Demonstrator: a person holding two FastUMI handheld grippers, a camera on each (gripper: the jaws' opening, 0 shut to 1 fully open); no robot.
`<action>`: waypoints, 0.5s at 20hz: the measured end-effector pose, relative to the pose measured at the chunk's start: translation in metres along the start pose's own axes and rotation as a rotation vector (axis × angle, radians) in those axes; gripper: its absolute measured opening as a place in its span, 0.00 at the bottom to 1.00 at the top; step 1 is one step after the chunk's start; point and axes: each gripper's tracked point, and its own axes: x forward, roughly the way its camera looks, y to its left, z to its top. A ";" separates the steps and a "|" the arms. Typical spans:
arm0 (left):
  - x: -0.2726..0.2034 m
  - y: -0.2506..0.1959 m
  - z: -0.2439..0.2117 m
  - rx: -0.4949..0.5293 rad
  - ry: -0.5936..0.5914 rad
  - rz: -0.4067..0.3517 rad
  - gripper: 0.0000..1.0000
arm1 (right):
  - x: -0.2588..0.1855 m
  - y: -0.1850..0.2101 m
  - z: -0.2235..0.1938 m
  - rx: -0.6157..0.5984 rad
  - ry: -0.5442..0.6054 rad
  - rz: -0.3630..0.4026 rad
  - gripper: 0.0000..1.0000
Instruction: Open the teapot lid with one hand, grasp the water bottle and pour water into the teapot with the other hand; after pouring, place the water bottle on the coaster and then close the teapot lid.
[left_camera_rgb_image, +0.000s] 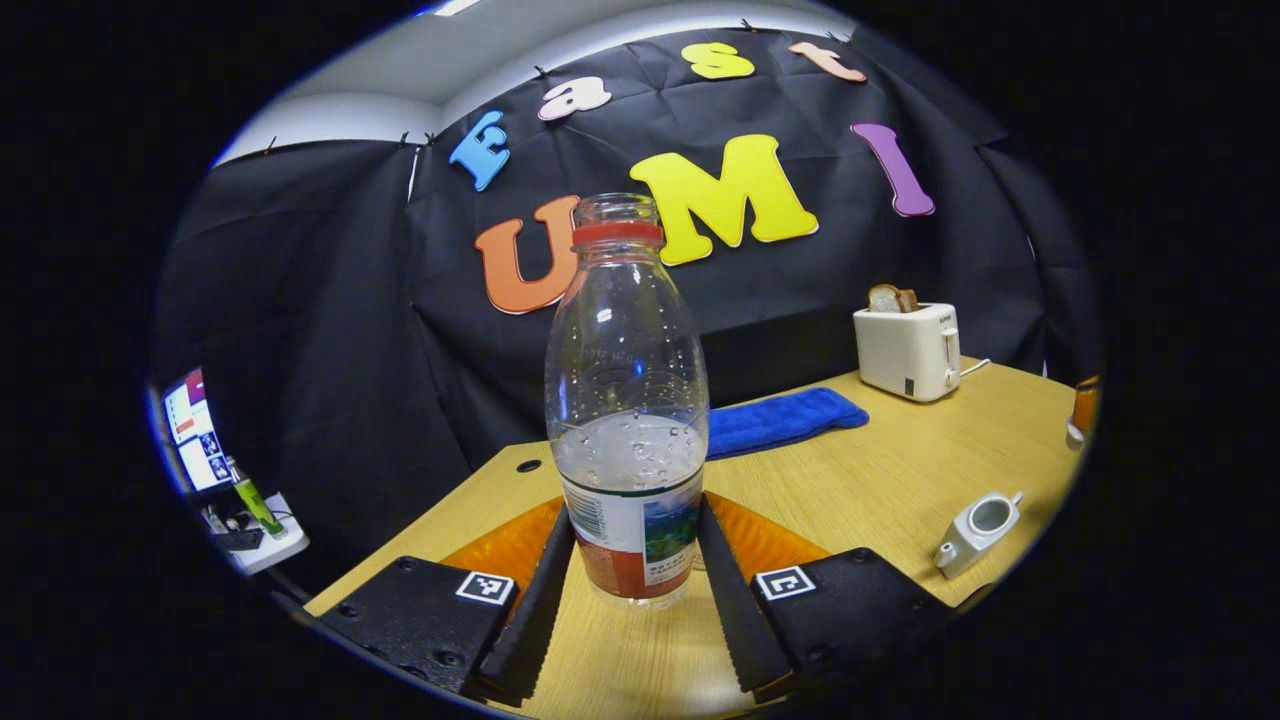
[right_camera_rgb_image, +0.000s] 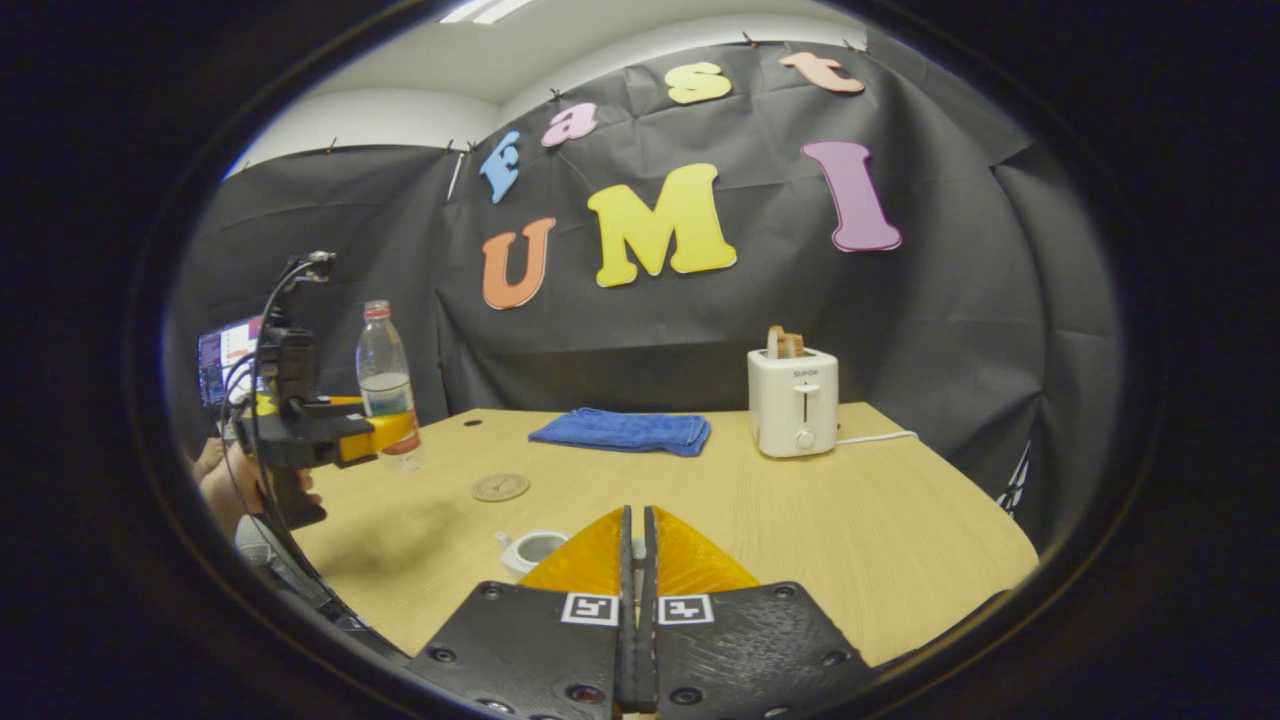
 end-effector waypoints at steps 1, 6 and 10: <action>0.010 -0.004 0.001 -0.029 -0.009 -0.015 0.73 | -0.001 0.002 0.000 -0.004 -0.001 -0.002 0.00; 0.061 -0.015 -0.012 -0.086 -0.016 -0.063 0.73 | 0.001 0.004 -0.003 -0.030 0.008 -0.008 0.02; 0.087 -0.023 -0.033 -0.142 0.052 -0.105 0.73 | 0.003 0.001 -0.009 -0.023 0.022 -0.010 0.00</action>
